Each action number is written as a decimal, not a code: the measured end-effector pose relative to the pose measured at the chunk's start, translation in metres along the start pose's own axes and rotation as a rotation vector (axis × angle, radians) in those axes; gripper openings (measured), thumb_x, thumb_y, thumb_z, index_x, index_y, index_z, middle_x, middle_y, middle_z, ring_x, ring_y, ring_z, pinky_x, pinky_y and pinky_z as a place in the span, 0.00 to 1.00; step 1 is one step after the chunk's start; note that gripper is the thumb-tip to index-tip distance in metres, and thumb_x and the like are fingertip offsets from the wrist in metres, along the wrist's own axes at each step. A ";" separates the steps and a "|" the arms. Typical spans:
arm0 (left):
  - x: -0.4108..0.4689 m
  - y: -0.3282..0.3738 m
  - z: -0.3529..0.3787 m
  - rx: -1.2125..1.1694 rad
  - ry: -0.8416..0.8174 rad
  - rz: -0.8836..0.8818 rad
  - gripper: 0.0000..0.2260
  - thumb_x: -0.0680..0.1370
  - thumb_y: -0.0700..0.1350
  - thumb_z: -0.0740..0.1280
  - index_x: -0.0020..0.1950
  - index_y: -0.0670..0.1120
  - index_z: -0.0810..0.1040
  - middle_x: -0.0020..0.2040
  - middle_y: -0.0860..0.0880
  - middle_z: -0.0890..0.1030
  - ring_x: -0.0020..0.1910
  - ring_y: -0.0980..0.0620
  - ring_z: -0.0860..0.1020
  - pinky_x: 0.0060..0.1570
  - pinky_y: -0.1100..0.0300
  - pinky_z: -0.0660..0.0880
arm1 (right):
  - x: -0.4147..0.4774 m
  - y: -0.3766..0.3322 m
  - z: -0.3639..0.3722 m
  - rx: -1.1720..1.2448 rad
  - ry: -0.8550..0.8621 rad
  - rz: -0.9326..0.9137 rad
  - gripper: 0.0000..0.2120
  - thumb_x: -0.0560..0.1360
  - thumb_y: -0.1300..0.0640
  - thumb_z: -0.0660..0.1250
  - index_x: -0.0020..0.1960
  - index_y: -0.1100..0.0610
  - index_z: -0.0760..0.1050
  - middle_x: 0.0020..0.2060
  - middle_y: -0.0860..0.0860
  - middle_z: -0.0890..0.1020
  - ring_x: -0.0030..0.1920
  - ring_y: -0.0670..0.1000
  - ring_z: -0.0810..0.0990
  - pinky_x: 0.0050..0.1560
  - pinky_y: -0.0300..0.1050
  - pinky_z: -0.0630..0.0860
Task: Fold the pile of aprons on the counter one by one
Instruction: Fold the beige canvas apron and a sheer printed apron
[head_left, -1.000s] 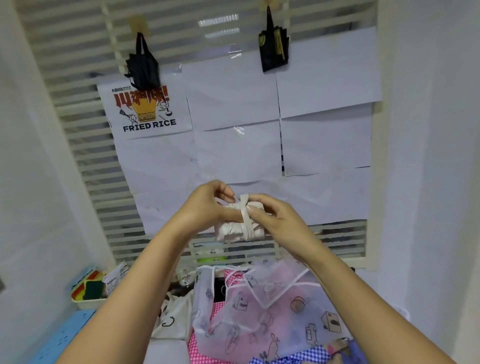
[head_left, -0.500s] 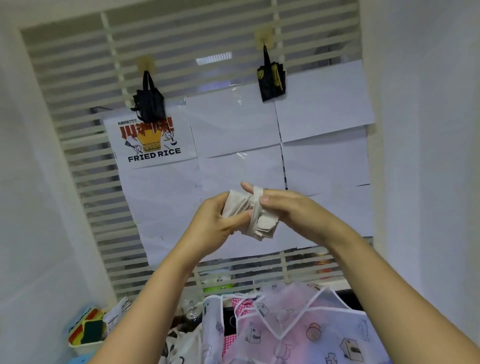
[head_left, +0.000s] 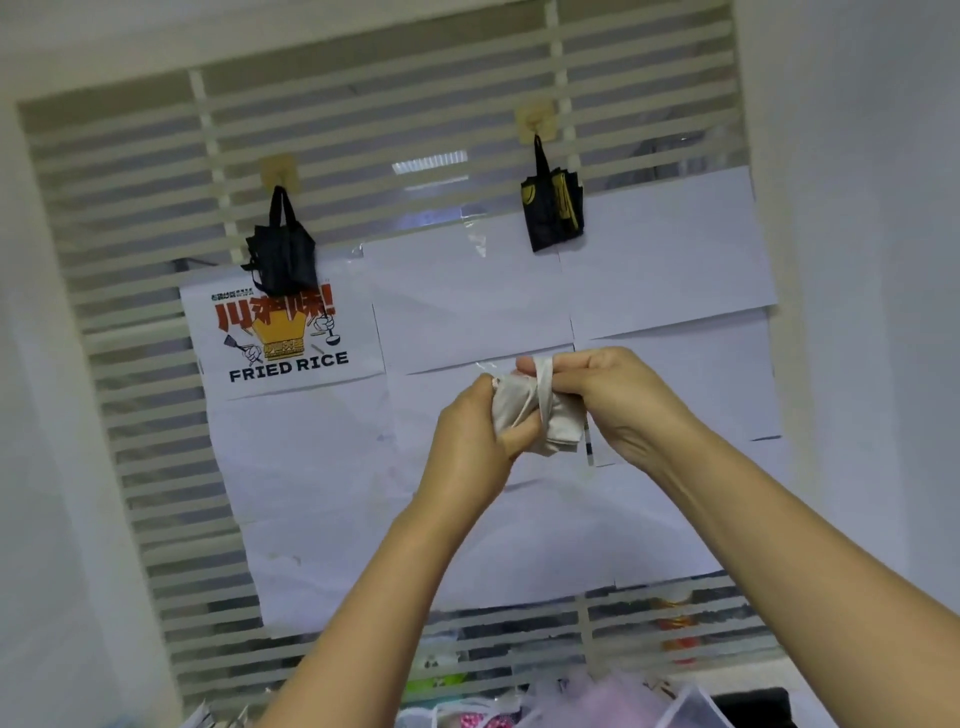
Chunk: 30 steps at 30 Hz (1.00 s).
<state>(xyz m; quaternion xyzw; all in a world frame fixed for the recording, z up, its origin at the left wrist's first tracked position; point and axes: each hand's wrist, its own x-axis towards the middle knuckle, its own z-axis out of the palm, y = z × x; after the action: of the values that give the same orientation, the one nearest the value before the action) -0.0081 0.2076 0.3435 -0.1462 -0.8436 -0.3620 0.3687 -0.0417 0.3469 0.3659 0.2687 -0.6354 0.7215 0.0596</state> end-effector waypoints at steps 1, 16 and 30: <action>0.012 -0.002 0.006 -0.025 0.021 -0.022 0.07 0.74 0.45 0.68 0.41 0.48 0.71 0.37 0.52 0.76 0.34 0.55 0.72 0.29 0.69 0.66 | 0.010 0.000 -0.002 0.031 -0.004 -0.018 0.16 0.74 0.71 0.58 0.50 0.60 0.83 0.45 0.54 0.86 0.50 0.50 0.84 0.50 0.39 0.80; 0.183 -0.010 0.083 -0.446 0.167 0.033 0.07 0.82 0.50 0.59 0.58 0.52 0.71 0.47 0.51 0.79 0.43 0.54 0.80 0.36 0.68 0.78 | 0.164 -0.050 -0.053 -0.629 0.216 -0.499 0.16 0.75 0.70 0.55 0.49 0.65 0.82 0.40 0.52 0.81 0.47 0.57 0.78 0.51 0.54 0.78; 0.328 0.013 0.047 -0.958 0.084 -0.158 0.09 0.80 0.46 0.65 0.43 0.42 0.77 0.32 0.48 0.78 0.30 0.55 0.75 0.28 0.67 0.75 | 0.315 -0.136 -0.062 -0.840 0.634 -0.565 0.11 0.75 0.59 0.66 0.35 0.63 0.73 0.32 0.56 0.76 0.40 0.55 0.77 0.30 0.41 0.63</action>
<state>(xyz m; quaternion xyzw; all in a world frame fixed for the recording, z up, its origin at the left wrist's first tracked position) -0.2507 0.2433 0.5673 -0.2202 -0.5748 -0.7422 0.2652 -0.2701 0.3504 0.6292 0.1522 -0.7216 0.4095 0.5370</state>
